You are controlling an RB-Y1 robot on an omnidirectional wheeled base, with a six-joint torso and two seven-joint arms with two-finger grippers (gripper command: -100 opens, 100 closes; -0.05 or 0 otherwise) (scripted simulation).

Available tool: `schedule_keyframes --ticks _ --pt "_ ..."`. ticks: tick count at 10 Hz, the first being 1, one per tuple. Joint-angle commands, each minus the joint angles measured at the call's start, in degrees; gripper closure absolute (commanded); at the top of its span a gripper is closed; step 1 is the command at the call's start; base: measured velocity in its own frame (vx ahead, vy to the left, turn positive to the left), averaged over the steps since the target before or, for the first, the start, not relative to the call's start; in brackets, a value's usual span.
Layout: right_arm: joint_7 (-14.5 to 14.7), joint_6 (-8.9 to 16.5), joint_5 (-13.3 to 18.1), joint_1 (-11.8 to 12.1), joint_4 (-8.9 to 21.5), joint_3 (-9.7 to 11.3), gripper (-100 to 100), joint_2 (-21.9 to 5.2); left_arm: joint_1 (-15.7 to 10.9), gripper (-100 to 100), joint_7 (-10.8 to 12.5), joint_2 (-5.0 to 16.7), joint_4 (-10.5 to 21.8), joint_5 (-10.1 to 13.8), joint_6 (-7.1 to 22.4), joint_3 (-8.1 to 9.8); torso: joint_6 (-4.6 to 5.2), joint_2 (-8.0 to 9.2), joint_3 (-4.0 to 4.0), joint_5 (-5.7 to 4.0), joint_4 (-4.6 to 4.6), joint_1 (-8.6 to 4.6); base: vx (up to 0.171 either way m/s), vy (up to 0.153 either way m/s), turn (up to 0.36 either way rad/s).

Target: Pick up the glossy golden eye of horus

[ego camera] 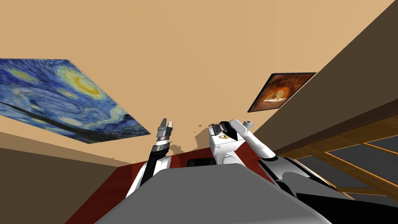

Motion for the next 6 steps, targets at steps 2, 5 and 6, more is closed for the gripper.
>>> schedule_keyframes --ticks 2,5,6 --pt "-0.24 -1.42 4.35 -1.3 1.35 0.62 -100 -1.41 0.0 0 0.0 0.0 0.0 0.0 0.0 0.0 -0.02 0.01 0.0 0.0 0.0 -0.01 -0.011 -0.003 0.074" --pt "-0.74 -3.83 9.32 -2.83 2.91 1.63 -100 -3.9 0.0 0 0.0 0.0 0.0 0.0 0.0 0.0 0.0 0.05 0.03 0.0 0.01 0.0 -0.015 -0.003 0.063" --pt "-0.74 -3.83 10.4 -2.83 2.91 1.63 -100 -3.9 0.0 0 0.0 0.0 0.0 0.0 0.0 0.0 -0.01 0.05 0.03 0.0 0.01 0.0 -0.014 -0.002 0.047"
